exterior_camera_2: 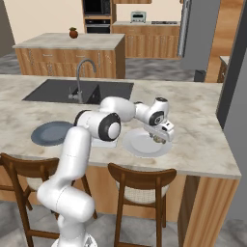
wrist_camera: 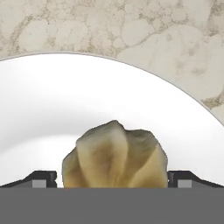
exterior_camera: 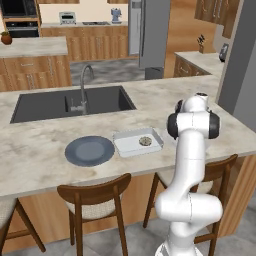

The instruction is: Place two dumplings into each of the tupperware containers and then place the containers in the fridge.

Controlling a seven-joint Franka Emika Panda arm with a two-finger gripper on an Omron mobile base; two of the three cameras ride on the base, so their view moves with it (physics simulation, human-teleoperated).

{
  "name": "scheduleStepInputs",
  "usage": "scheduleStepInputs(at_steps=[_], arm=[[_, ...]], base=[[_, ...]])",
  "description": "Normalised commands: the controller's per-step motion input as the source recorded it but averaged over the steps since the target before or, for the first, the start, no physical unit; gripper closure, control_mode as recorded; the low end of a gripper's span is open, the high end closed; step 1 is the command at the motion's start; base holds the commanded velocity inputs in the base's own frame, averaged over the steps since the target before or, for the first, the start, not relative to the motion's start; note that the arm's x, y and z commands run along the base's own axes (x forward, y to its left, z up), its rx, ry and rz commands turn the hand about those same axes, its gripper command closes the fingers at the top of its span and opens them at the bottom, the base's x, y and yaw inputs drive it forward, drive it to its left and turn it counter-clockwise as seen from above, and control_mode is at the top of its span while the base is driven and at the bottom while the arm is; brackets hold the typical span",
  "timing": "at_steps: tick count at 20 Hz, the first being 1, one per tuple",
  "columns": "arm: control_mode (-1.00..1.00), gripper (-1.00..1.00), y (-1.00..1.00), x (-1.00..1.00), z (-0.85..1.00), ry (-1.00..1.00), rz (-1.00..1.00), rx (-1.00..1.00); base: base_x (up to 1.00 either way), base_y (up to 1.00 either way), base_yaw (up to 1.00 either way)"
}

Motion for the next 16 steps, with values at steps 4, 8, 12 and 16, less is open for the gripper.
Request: scheduleStepInputs(at_steps=[4, 8, 12, 16], arm=[[-1.0, 1.0, 0.0, 0.0, 0.0, 0.02, 0.0, 0.0], [-1.0, 1.0, 0.01, -0.02, 0.0, 0.09, 0.0, 0.0], [-1.0, 1.0, 0.54, -0.37, 0.32, 0.15, 0.0, 0.0], [-1.0, 1.0, 1.0, -0.28, 0.29, 0.2, 0.07, 0.0]], base=[[0.0, 0.0, 0.0], [0.0, 0.0, 0.0], [0.0, 0.0, 0.0], [0.0, 0.0, 0.0]])
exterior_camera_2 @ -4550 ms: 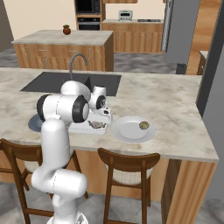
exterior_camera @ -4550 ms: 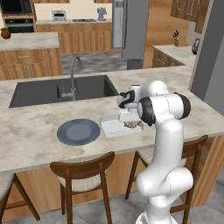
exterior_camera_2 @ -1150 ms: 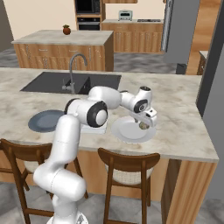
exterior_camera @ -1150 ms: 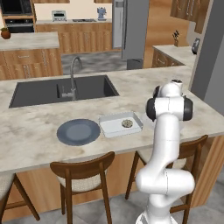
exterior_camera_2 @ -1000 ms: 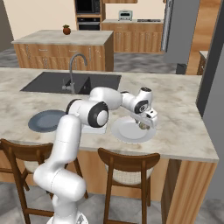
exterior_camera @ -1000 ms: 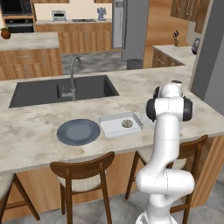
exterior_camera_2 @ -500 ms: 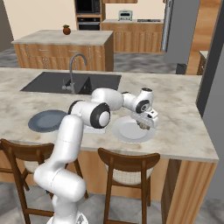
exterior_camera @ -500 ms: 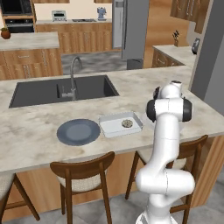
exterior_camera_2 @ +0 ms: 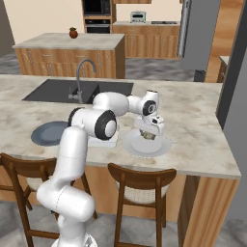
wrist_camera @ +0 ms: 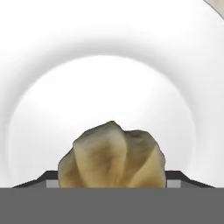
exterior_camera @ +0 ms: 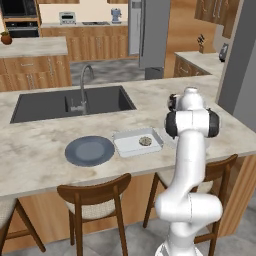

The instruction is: Place two dumplings into each of the tupperware containers and then place the containers in the fridge.

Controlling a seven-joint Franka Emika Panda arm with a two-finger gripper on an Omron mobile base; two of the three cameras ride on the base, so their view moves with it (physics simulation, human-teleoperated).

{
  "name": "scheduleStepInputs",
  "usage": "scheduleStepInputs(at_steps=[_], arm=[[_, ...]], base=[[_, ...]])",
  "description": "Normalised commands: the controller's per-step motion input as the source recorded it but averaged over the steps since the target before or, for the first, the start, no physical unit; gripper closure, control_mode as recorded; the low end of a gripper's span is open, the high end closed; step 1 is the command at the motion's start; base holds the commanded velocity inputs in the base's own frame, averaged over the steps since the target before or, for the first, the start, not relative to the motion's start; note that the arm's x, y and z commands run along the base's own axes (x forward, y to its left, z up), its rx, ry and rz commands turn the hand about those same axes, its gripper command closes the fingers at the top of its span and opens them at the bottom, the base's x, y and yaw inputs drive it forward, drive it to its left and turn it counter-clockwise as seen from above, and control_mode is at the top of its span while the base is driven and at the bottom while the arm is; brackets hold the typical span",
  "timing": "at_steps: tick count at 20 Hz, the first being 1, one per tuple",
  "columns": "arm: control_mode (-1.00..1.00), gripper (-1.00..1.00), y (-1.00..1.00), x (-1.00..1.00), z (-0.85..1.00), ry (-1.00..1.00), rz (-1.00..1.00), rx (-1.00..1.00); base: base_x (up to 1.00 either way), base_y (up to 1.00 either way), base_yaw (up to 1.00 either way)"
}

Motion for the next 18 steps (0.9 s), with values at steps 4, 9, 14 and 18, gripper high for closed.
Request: scheduleStepInputs(at_steps=[4, 9, 14, 18], arm=[[-1.0, 1.0, 1.0, -0.33, 0.32, 0.12, 0.18, 0.0], [-1.0, 1.0, 1.0, -0.22, 0.09, 0.07, 0.32, 0.01], [-1.0, 1.0, 0.9, -0.05, 0.0, -0.01, 0.36, 0.15], [-1.0, 1.0, 0.89, 0.0, 0.01, 0.0, 0.37, 0.18]], base=[[0.0, 0.0, 0.0], [0.0, 0.0, 0.0], [0.0, 0.0, 0.0], [0.0, 0.0, 0.0]])
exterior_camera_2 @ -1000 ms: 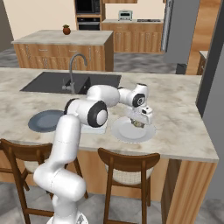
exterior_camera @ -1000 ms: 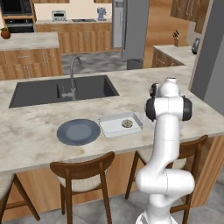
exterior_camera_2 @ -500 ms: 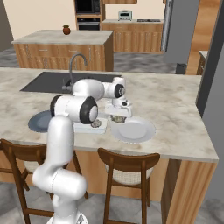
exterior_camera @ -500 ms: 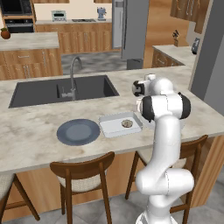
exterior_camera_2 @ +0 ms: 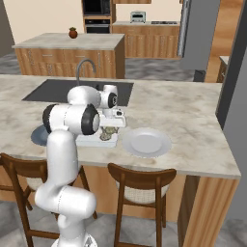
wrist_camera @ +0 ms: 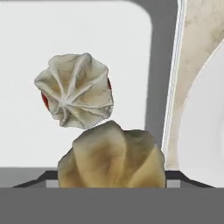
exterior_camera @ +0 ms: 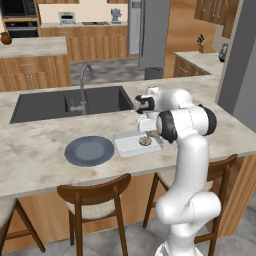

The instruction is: Place two dumplings into each of the tupperware containers and then place the containers in the fridge.

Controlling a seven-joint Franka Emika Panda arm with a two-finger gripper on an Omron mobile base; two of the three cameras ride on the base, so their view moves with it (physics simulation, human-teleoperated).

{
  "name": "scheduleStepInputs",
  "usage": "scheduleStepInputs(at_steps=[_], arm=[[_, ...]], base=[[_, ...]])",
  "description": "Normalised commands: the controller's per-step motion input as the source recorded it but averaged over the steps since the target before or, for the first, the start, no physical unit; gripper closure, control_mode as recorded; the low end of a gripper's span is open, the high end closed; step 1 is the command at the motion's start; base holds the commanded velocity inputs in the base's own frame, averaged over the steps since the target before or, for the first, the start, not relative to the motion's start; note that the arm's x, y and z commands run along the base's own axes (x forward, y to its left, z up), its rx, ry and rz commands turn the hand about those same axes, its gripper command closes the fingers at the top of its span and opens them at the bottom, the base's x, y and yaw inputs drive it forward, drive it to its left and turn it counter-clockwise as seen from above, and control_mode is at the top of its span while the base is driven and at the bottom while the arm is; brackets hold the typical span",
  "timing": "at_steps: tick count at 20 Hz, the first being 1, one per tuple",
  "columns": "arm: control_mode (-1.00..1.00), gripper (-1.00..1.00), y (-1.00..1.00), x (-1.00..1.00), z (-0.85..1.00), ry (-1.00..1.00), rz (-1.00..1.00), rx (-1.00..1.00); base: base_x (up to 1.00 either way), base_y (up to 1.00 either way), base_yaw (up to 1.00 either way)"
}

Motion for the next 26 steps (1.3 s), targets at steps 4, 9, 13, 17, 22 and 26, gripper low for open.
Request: scheduleStepInputs(at_steps=[4, 9, 13, 17, 22, 26], arm=[[-1.0, 1.0, 0.82, 0.12, -0.07, 0.0, 0.33, 0.1], [-1.0, 1.0, 0.74, 0.54, -0.42, 0.03, 0.25, 0.05], [-1.0, 1.0, 0.29, 0.26, -0.2, -0.03, 0.16, 0.03], [-1.0, 1.0, 0.0, -0.78, 0.0, -0.02, 0.0, 0.0], [-1.0, 1.0, 0.07, -0.26, -0.14, -0.08, 0.0, 0.01], [-1.0, 1.0, 0.28, 0.0, -0.28, 0.0, 0.0, 0.0]], base=[[0.0, 0.0, 0.0], [0.0, 0.0, 0.0], [0.0, 0.0, 0.0], [0.0, 0.0, 0.0], [0.0, 0.0, 0.0], [0.0, 0.0, 0.0]])
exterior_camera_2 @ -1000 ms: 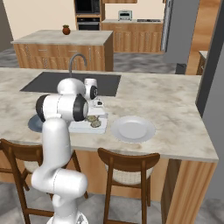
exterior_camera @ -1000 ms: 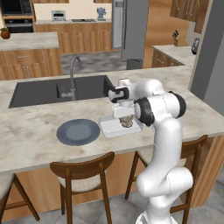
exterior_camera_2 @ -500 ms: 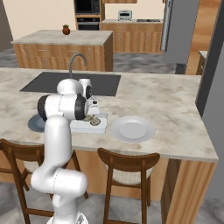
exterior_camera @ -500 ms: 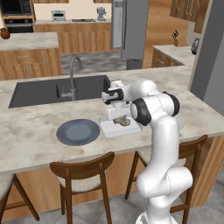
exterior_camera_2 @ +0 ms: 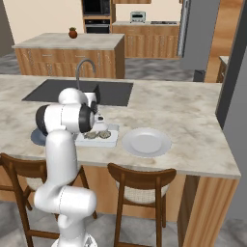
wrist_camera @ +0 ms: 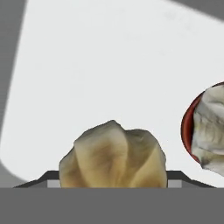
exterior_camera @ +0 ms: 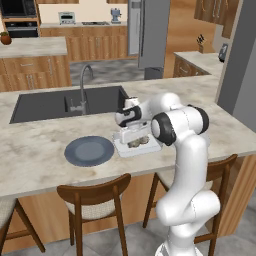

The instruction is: Place two dumplings into each of the tupperware containers and then place the containers in the fridge.

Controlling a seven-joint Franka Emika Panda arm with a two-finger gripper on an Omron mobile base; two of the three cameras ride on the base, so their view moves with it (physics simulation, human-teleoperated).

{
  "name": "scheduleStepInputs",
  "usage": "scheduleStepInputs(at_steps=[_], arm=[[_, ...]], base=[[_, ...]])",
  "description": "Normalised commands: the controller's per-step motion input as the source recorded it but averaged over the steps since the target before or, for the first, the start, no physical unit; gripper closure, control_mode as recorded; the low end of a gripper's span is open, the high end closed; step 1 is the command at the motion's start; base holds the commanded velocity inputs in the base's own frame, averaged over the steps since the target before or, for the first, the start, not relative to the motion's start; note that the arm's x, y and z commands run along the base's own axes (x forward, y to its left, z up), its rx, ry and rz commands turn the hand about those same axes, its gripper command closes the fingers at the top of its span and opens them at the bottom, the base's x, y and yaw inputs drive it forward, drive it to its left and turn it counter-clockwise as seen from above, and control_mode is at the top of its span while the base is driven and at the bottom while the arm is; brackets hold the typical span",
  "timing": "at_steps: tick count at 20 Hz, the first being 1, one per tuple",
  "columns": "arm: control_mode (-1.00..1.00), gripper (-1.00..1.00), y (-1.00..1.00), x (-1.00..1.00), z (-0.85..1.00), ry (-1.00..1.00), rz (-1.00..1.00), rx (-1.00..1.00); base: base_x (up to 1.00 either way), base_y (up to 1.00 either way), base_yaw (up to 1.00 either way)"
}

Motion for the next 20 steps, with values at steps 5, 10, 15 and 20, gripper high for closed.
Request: scheduleStepInputs(at_steps=[5, 10, 15, 20], arm=[[-1.0, 1.0, 0.07, 0.16, -0.02, 0.0, 0.0, 0.0], [-1.0, -1.0, 0.04, 0.03, -0.01, 0.08, 0.0, 0.0], [-1.0, -1.0, -0.04, -0.08, 0.2, -0.02, -0.03, 0.0], [-1.0, -1.0, -0.1, 0.06, 0.42, 0.03, -0.07, 0.0]], base=[[0.0, 0.0, 0.0], [0.0, 0.0, 0.0], [0.0, 0.0, 0.0], [0.0, 0.0, 0.0]])
